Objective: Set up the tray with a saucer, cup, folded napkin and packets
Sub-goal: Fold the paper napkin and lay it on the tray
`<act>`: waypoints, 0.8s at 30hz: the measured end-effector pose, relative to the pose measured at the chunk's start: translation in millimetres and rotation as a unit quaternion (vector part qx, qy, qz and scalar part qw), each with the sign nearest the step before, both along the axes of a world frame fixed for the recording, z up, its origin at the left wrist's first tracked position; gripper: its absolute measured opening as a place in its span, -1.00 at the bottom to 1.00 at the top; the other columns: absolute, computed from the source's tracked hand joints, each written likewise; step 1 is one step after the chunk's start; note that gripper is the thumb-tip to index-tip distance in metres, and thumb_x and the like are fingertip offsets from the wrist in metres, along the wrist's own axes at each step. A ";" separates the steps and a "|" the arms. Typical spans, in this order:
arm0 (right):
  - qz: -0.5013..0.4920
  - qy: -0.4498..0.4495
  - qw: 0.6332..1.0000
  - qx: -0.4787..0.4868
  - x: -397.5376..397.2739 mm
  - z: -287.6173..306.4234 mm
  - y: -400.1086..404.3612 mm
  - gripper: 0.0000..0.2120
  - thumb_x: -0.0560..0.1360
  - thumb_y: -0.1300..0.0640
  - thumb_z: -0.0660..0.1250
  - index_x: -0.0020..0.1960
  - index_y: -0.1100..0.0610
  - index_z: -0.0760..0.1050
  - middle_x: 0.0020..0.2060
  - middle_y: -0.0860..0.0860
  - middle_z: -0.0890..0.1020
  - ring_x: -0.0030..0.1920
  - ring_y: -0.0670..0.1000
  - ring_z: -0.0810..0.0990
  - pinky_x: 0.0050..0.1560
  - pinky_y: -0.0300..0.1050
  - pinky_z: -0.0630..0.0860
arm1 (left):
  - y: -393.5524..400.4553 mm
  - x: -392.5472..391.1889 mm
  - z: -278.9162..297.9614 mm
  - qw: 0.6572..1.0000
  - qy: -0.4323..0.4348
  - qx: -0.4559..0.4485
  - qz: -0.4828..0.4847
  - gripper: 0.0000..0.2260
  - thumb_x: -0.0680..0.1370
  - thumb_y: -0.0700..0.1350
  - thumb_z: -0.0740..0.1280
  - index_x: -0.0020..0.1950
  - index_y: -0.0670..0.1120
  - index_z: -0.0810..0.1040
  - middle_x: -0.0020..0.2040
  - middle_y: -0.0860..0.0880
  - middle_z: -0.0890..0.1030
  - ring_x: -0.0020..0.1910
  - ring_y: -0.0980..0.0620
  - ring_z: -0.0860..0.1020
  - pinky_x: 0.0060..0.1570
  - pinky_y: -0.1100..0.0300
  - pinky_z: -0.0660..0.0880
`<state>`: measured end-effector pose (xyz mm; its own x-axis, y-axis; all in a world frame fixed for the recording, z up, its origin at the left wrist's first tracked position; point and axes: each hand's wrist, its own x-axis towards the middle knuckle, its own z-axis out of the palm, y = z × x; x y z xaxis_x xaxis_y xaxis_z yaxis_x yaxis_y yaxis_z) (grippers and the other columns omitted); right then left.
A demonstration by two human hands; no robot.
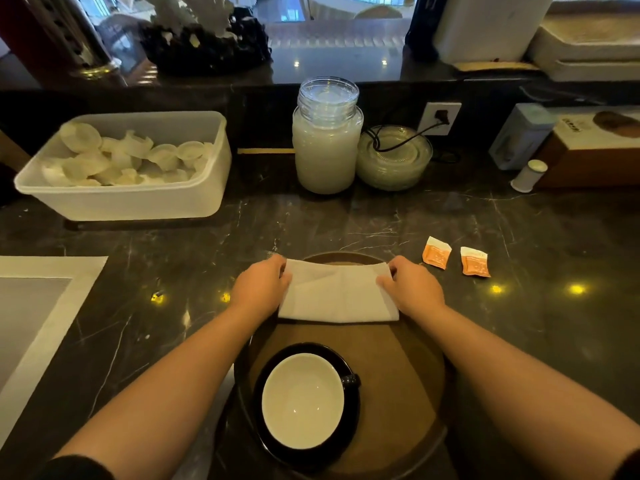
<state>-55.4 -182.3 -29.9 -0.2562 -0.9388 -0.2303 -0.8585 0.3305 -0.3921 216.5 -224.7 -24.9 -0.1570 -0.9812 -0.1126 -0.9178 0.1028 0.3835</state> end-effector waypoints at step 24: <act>-0.048 -0.056 0.997 0.013 4.4 4.4 14.2 -0.81 0.59 0.04 0.26 0.16 0.07 0.50 -0.02 0.01 0.63 -0.11 -0.01 0.54 -0.18 -0.09 0.50 | -1.6 2.0 5.0 0.960 -0.177 -0.133 -0.169 -0.80 0.62 0.01 0.16 0.15 0.06 0.52 0.10 0.04 0.56 0.06 0.01 0.48 0.07 0.07 0.35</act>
<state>-51.0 -168.1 -25.5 -0.3159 -0.9044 -0.2869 -0.7735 0.4206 -0.4742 218.5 -226.4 -19.9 -0.4705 -0.8819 0.0299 -0.8823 0.4699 -0.0275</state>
